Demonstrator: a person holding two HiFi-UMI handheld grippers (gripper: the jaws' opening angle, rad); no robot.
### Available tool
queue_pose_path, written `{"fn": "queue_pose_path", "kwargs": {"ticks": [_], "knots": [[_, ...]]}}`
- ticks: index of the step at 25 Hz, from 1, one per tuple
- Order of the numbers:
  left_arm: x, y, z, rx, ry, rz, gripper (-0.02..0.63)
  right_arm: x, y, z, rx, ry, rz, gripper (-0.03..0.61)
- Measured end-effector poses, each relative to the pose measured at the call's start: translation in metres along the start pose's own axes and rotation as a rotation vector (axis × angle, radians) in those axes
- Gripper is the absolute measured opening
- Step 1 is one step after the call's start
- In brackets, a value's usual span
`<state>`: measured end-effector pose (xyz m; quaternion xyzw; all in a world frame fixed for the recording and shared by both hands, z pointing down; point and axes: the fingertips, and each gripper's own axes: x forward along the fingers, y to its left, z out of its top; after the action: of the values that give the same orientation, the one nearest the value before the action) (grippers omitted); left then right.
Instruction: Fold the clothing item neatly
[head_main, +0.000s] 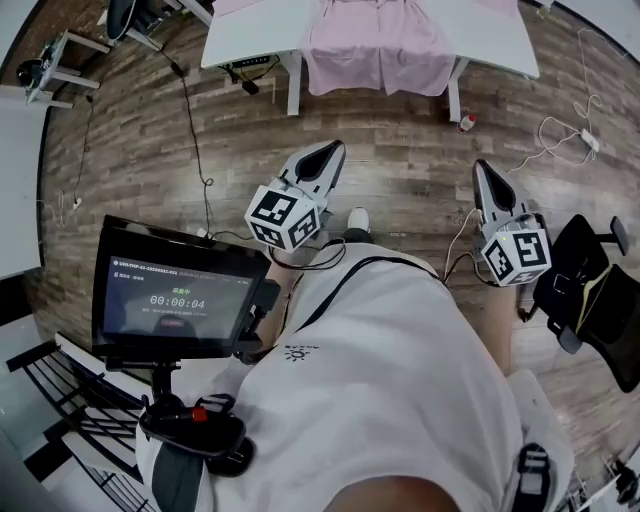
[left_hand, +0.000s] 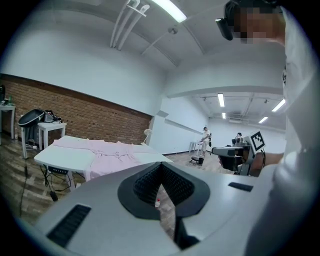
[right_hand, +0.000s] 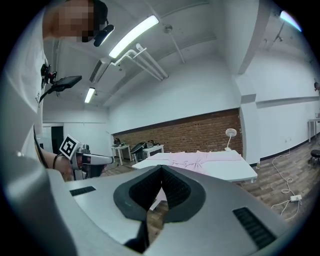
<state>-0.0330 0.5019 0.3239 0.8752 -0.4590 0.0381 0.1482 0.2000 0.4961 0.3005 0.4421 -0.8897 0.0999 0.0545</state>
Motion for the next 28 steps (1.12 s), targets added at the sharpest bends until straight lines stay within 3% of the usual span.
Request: {"fn": "queue_pose_path", "kwargs": {"ticks": [7, 15, 28], "knots": [[0.019, 0.060, 0.030, 0.012, -0.020, -0.032, 0.003, 0.055, 0.007, 0.015, -0.018, 0.004, -0.029, 0.002], [0.031, 0.110, 0.039, 0.007, -0.018, -0.064, 0.003, 0.105, 0.021, 0.024, -0.040, 0.033, -0.049, 0.002], [0.027, 0.134, 0.029, -0.018, -0.033, -0.047, 0.003, 0.125, 0.034, 0.017, -0.042, 0.061, -0.015, 0.002]]}}
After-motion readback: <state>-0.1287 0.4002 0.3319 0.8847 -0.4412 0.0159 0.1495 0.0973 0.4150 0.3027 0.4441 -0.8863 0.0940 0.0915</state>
